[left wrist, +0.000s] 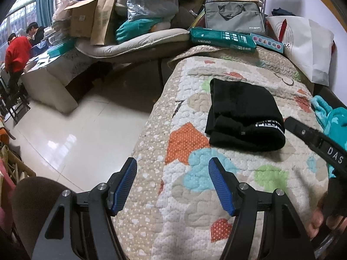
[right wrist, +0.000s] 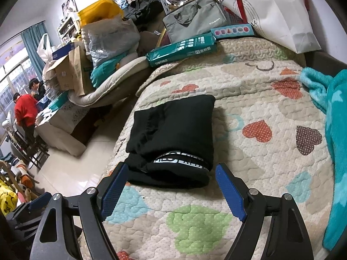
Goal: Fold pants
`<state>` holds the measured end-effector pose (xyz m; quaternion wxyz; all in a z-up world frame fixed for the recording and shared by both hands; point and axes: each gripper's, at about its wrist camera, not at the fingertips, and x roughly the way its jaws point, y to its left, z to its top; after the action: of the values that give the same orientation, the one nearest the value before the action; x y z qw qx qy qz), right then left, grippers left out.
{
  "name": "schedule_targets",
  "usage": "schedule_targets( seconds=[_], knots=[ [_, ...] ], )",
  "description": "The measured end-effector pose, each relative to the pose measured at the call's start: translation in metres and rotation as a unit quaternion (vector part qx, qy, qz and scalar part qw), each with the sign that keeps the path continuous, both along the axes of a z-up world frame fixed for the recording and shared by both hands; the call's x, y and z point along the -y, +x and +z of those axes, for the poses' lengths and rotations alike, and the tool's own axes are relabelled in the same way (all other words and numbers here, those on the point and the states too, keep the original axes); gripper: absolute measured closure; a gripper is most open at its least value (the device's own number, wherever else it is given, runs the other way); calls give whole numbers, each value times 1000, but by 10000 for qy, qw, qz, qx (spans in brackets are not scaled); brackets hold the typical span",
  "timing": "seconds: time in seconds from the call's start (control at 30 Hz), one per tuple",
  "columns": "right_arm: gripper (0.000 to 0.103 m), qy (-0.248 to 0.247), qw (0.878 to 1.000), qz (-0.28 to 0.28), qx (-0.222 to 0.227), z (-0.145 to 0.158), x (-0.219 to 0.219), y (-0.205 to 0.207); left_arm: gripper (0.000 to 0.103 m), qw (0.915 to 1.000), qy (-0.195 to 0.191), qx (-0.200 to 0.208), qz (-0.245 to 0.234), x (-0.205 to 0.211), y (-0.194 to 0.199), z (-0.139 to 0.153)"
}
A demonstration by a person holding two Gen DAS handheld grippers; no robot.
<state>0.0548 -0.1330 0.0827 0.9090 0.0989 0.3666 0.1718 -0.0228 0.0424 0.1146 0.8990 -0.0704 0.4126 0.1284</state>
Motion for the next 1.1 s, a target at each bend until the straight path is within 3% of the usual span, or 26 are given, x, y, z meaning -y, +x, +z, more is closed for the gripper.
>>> schedule_targets(
  seconds=[0.27,0.4,0.5,0.67,0.87,1.1],
  knots=[
    [16,38,9997,-45,245,12,6,-7,35,9991,210,365,-64,11,-3,20],
    [16,-63,9991,-169,384,18,14,-9,26,9985,173,478,-221,10,9,23],
    [14,-146,9985,-307,426,17,23,-9,25,9989,48,293,-360,6,29,11],
    [14,-280,9983,-490,122,-2,31,6,25,9989,-413,2,-224,-6,62,-14],
    [14,-515,9963,-681,-32,-19,36,13,25,9989,-407,47,-237,-7,103,-27],
    [14,-717,9938,-853,-45,-24,33,19,25,9975,-611,-21,-352,-17,108,-34]
  ],
)
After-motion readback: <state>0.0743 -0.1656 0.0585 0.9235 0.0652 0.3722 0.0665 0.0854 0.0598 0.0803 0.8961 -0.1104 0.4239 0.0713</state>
